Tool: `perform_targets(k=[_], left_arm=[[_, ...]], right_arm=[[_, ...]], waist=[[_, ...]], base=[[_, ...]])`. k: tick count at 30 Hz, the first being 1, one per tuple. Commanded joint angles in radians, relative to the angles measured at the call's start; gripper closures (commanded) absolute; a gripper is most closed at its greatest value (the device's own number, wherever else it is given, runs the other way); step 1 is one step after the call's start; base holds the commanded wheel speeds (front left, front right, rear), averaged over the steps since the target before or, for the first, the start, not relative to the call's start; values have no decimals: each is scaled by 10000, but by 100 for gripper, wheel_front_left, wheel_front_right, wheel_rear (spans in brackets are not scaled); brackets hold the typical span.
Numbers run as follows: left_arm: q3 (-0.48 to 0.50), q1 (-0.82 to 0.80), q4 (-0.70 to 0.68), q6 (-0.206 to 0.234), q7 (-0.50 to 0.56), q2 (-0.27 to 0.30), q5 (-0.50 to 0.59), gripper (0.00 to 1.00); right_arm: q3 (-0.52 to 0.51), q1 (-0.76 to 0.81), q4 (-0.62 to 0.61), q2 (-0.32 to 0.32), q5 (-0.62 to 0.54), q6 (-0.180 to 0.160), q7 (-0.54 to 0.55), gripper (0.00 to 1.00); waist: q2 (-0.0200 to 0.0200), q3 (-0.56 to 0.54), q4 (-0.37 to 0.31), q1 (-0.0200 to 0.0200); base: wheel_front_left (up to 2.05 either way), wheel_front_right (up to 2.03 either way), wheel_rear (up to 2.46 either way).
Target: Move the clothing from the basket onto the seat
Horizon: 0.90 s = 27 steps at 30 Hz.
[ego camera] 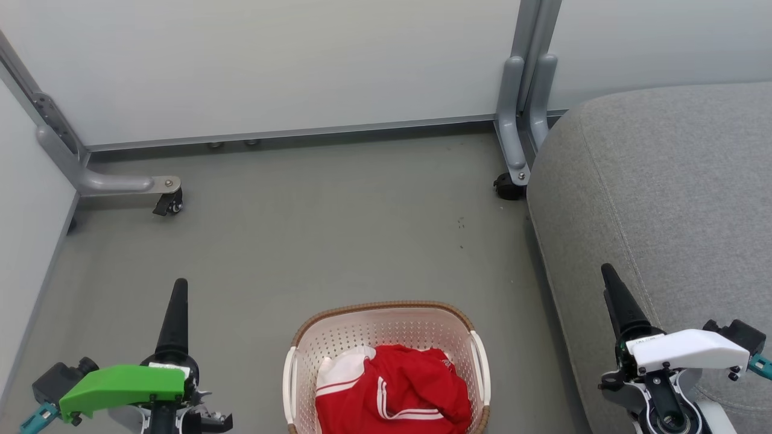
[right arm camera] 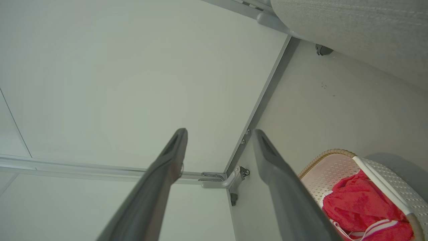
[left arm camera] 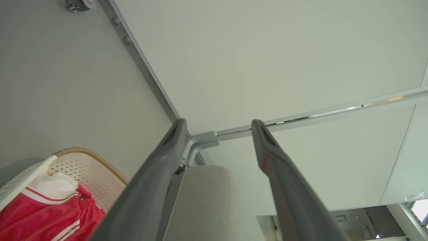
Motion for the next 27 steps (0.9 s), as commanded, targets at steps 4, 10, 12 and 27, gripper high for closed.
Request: perform_targets(k=[4, 10, 12, 27], left_arm=[[-216, -71, -464, 178, -243, 45, 1233, 0], [-525, -13, -730, 301, -490, 51, 2520, 0], [-627, -10, -801, 334, -565, 53, 2912, 0], [-1166, 78, -1074, 569, -1093, 67, 5144, 0]], right_arm=[[98, -56, -387, -81, -1333, 4, -260, 0], [340, -7, -588, -131, -2690, 5, -508, 0], [408, 7, -635, -144, -3035, 5, -584, 0], [880, 96, -897, -219, -5284, 6, -1111, 0]], waist=[[-1, 12, 2, 0], [-1, 25, 8, 0], [-1, 27, 12, 0], [-1, -2, 51, 0]], base=[[0, 0, 0], [0, 0, 0], [0, 0, 0], [0, 0, 0]])
